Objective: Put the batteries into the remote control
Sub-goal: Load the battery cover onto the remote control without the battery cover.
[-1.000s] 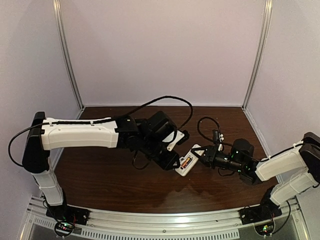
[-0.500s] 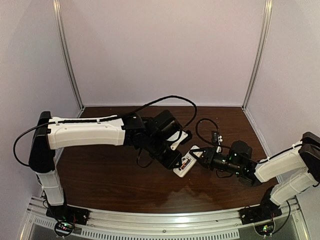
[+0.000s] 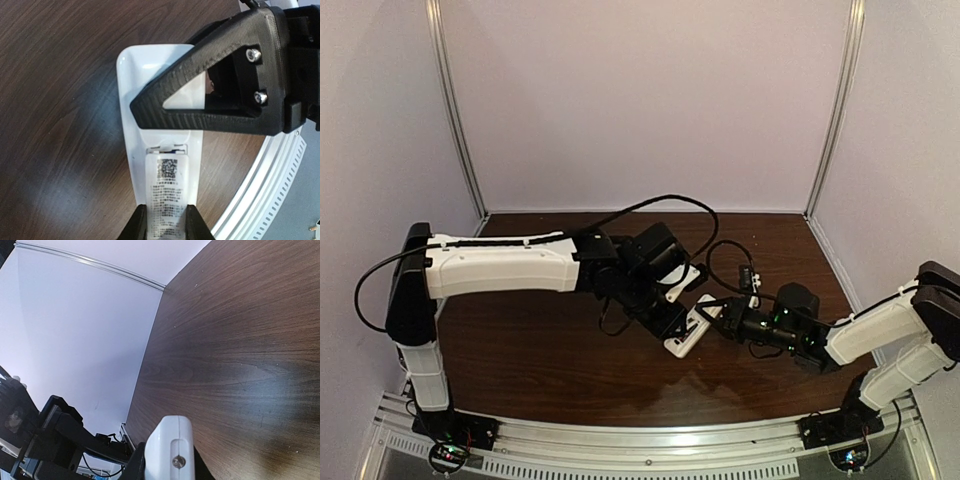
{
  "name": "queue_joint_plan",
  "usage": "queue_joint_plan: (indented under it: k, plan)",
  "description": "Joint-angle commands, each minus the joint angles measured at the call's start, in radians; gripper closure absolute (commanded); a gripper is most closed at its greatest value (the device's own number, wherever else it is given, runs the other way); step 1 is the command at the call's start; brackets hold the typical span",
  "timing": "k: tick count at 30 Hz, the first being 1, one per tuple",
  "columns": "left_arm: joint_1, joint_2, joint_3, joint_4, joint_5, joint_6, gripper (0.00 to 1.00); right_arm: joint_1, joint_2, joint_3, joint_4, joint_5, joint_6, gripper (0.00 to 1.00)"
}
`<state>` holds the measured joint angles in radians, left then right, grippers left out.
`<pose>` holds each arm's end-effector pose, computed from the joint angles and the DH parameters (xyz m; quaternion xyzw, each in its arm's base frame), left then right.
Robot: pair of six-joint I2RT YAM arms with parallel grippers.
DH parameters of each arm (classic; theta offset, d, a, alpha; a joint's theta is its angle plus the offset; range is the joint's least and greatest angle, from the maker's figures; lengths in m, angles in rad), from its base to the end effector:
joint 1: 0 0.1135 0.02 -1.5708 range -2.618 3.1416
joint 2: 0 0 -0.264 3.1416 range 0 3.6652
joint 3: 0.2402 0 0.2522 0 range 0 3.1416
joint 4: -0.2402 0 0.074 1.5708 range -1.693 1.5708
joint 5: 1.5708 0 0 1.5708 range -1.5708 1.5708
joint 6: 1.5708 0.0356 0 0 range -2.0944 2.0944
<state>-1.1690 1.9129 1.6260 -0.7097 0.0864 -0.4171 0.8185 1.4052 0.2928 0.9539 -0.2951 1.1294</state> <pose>0.1614 -0.3877 0.2585 0.3632 0.8868 -0.2306 0.1690 0.1601 0.1862 0.1637 0.0223 0.7583 0.5938 0.2682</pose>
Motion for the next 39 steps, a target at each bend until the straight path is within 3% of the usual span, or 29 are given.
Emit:
queue_joint_plan:
  k: [1,23,39]
  plan:
    - [-0.005,0.024,0.026,0.002,0.004,0.017,0.82,0.011,0.003,0.029,0.026,0.018,-0.007,1.00]
    - [-0.007,0.059,0.072,-0.021,-0.002,0.021,0.82,0.025,-0.025,0.031,-0.040,0.061,-0.026,1.00]
    - [-0.007,0.119,0.101,-0.068,-0.031,0.003,0.80,0.029,-0.027,0.028,0.013,0.046,0.008,1.00]
